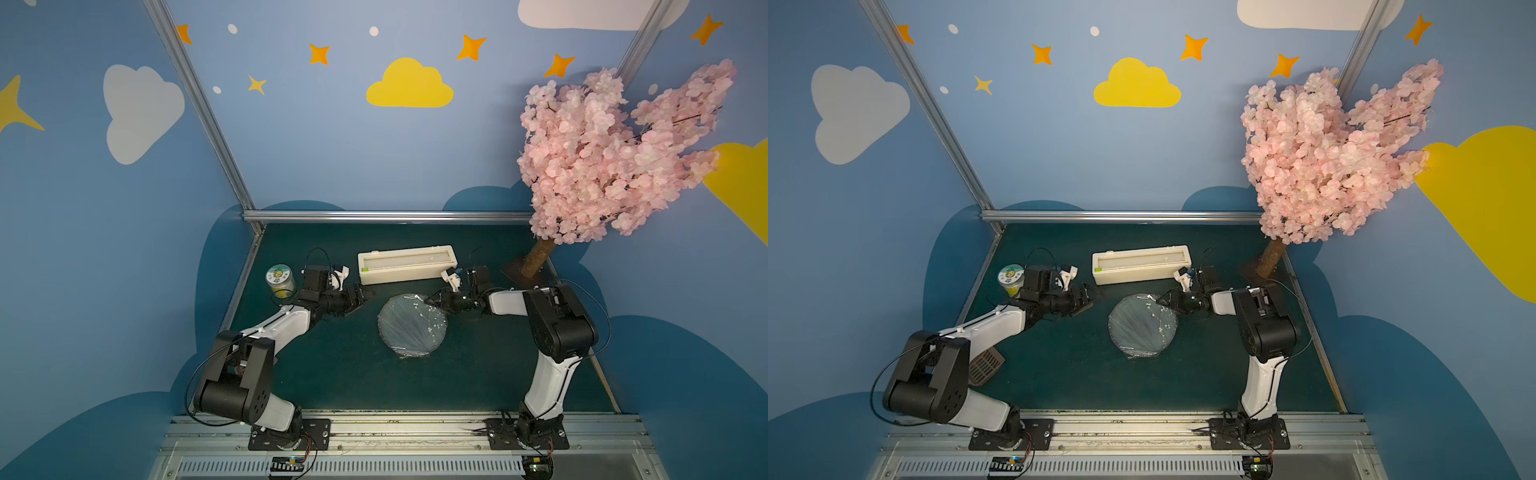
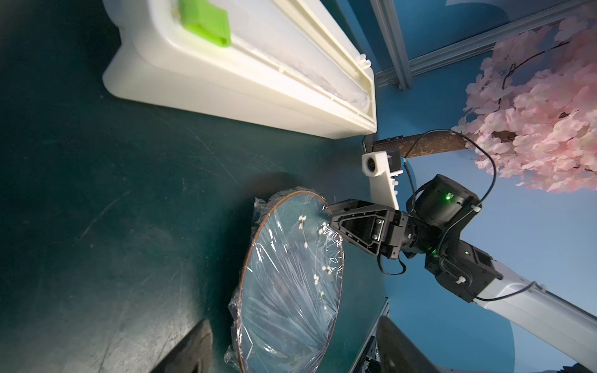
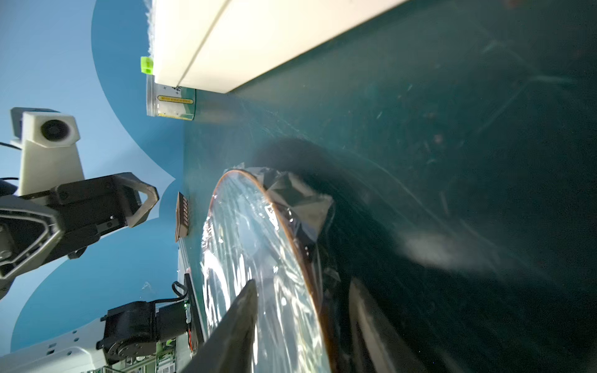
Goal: Wrap the plate with plastic wrap
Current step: Place the plate at the center of the board, then adjust the plate at the center of the board.
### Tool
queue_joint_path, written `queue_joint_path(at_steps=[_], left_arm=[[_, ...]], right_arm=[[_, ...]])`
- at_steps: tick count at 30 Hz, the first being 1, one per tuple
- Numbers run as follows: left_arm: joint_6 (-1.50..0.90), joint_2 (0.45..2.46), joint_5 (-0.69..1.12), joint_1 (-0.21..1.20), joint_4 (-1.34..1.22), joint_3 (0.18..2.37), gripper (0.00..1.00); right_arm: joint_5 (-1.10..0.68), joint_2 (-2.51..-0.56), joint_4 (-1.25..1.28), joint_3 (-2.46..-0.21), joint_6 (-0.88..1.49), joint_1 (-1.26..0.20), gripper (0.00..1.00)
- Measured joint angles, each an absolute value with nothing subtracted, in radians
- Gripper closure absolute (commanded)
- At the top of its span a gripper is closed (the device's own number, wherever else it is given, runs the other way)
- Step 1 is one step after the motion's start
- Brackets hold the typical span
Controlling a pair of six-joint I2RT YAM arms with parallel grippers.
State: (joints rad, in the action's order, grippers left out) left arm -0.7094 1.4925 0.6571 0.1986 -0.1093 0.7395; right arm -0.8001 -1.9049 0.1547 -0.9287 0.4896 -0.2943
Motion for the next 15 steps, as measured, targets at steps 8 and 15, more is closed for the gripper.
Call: queue_joint_path(at_steps=[8,15], left_arm=[[-0.714,1.462,0.65,0.21,-0.091,0.703,0.21],[-0.73,1.442,0.645,0.226,-0.089,0.693,0.21]], right_arm=[[-0.694,-1.692,-0.128,-0.906,0.473,-0.276,0.49],[-0.68,-1.509,-0.215,-0.721,0.519,-0.297,0.5]])
